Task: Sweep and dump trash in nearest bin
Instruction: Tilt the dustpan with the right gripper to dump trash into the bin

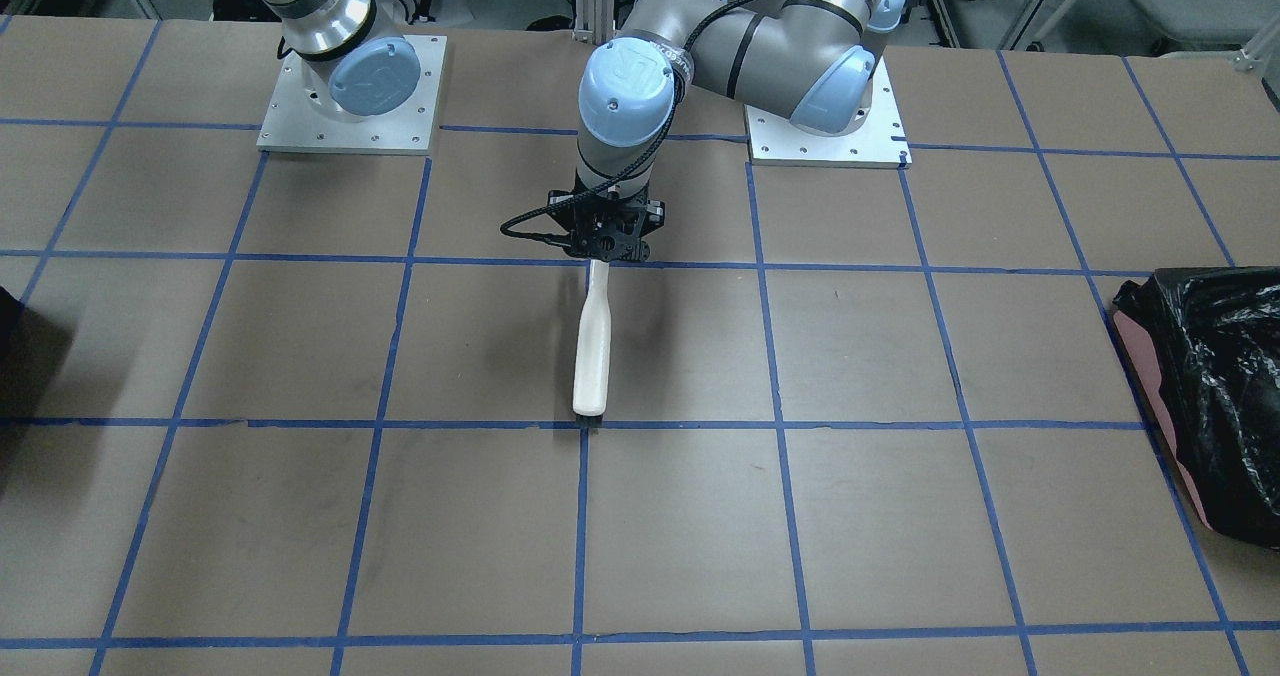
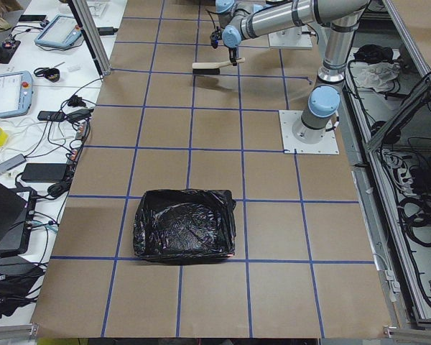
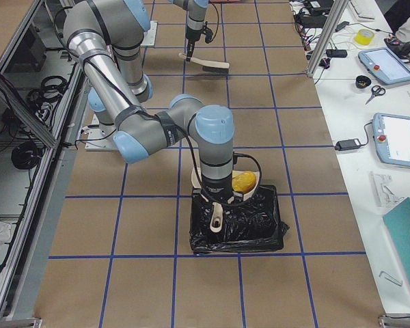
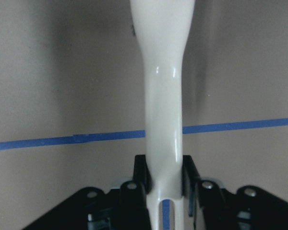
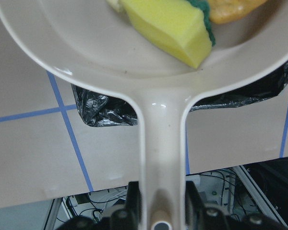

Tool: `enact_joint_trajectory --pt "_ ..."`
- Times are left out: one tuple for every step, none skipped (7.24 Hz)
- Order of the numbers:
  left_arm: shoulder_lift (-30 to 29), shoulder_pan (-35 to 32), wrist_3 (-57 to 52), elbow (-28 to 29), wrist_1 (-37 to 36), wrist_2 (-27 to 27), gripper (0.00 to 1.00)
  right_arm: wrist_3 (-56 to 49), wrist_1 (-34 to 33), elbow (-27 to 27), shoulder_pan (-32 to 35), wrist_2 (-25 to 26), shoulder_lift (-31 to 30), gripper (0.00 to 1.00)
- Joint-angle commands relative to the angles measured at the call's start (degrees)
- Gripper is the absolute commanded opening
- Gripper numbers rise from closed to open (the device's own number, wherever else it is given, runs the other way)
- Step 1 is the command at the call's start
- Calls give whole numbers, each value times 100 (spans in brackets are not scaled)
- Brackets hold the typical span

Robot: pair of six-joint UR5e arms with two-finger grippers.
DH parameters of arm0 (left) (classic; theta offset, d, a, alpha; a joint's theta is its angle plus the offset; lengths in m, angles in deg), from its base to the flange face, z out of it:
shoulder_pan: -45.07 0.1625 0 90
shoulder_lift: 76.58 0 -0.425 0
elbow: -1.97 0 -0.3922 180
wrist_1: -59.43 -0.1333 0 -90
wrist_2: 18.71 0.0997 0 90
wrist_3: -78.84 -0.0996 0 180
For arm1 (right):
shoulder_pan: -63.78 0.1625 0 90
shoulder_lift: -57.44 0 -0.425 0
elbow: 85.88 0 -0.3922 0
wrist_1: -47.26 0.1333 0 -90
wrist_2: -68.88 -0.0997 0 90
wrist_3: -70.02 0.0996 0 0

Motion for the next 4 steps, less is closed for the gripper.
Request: enact_joint_trajectory --pt "25 -50 29 -22 -53 -76 0 -304 -40 -569 -88 37 570 0" --pt "34 -137 12 -39 -36 -94 0 -287 -49 -624 -114 46 607 0" --pt "43 -156 12 -152 -36 -94 0 -234 -49 -615 -115 46 643 0" --pt "43 -156 20 -206 -44 -94 0 -243 -75 -624 -123 46 643 0"
